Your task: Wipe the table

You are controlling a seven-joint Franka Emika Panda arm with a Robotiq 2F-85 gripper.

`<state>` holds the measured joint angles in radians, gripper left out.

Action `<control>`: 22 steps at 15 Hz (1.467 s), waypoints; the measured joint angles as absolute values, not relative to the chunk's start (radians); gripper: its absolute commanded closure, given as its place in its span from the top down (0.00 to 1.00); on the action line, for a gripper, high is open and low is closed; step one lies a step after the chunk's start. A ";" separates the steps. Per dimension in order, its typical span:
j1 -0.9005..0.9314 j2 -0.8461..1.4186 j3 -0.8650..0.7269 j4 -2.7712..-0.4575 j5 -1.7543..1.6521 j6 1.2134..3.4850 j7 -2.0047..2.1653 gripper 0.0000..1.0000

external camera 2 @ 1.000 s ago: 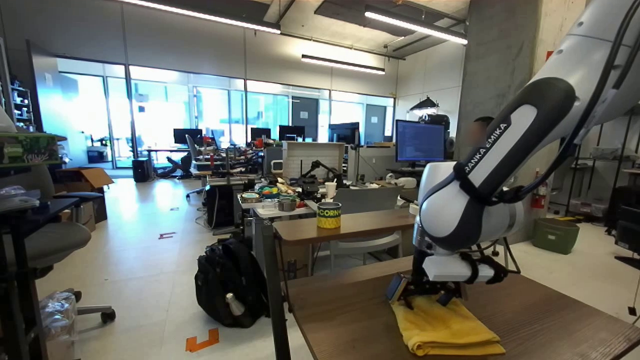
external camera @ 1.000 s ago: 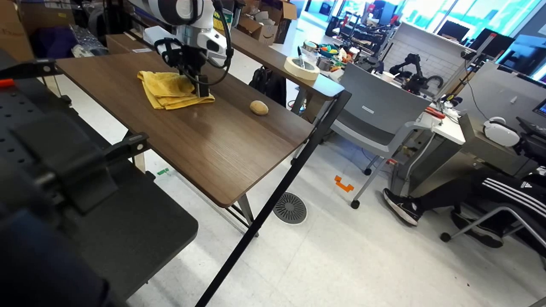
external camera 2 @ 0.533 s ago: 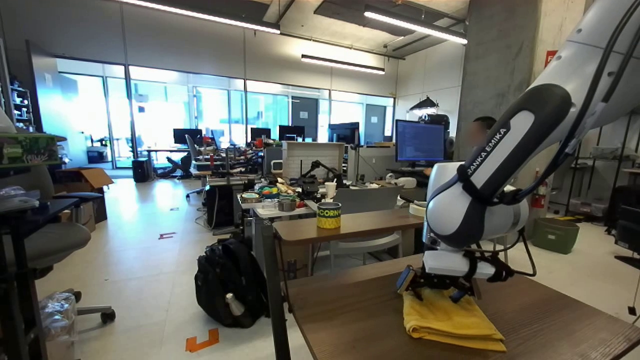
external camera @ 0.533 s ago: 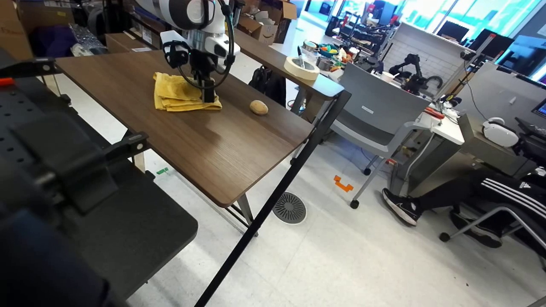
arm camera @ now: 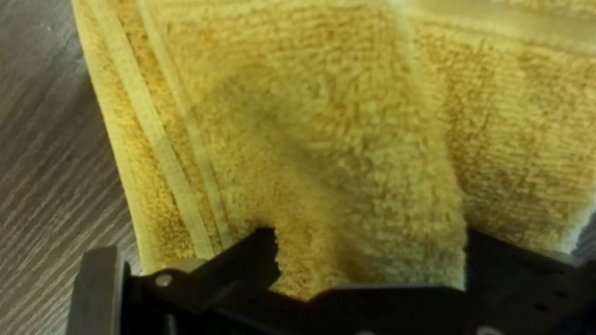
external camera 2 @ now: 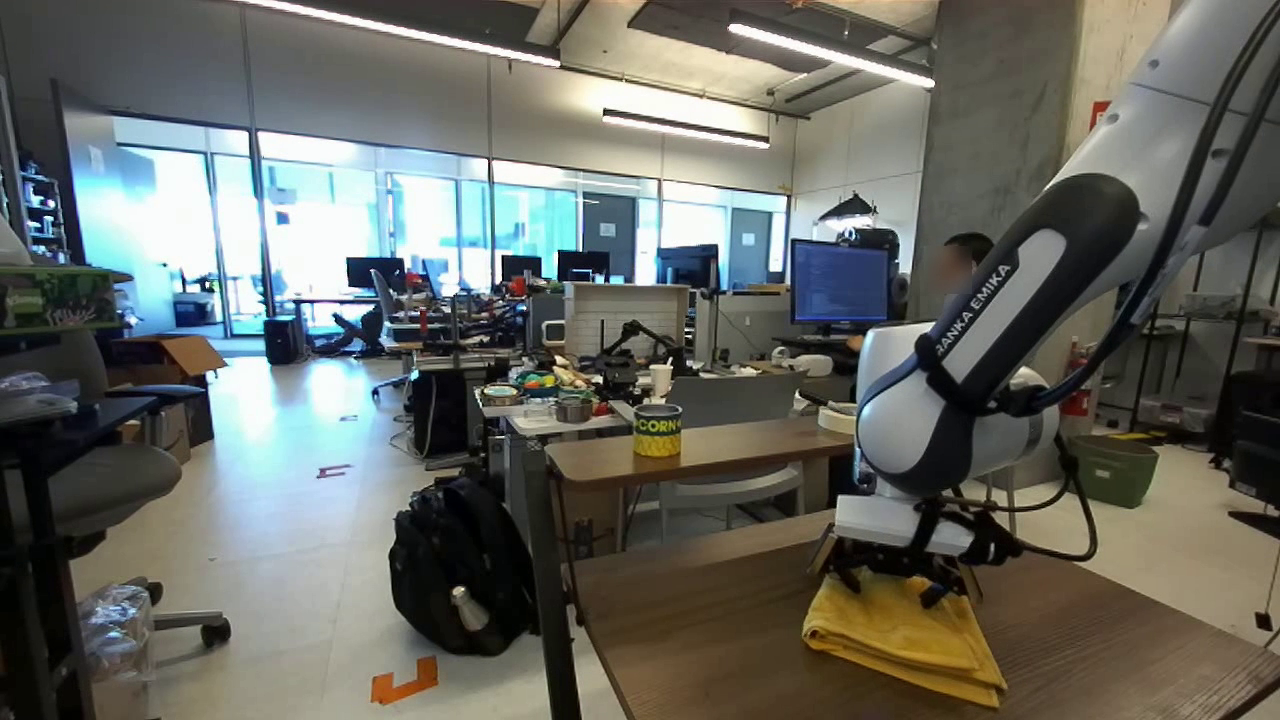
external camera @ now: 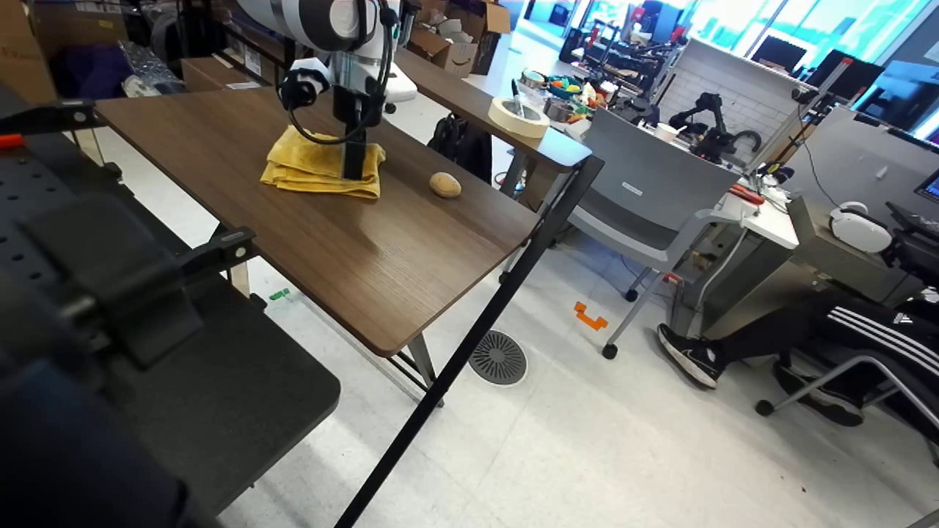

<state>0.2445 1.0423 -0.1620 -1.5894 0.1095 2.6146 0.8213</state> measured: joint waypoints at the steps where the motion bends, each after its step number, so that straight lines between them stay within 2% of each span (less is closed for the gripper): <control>1: 0.238 1.042 -0.155 -1.588 0.106 2.615 0.797 1.00; 13: 0.094 1.055 -0.016 -1.532 0.076 2.569 0.157 1.00; 22: 0.123 0.773 0.074 -1.951 -0.072 2.597 -0.091 1.00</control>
<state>0.1233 0.7734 0.0737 -1.9506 -0.0724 2.5974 -0.0907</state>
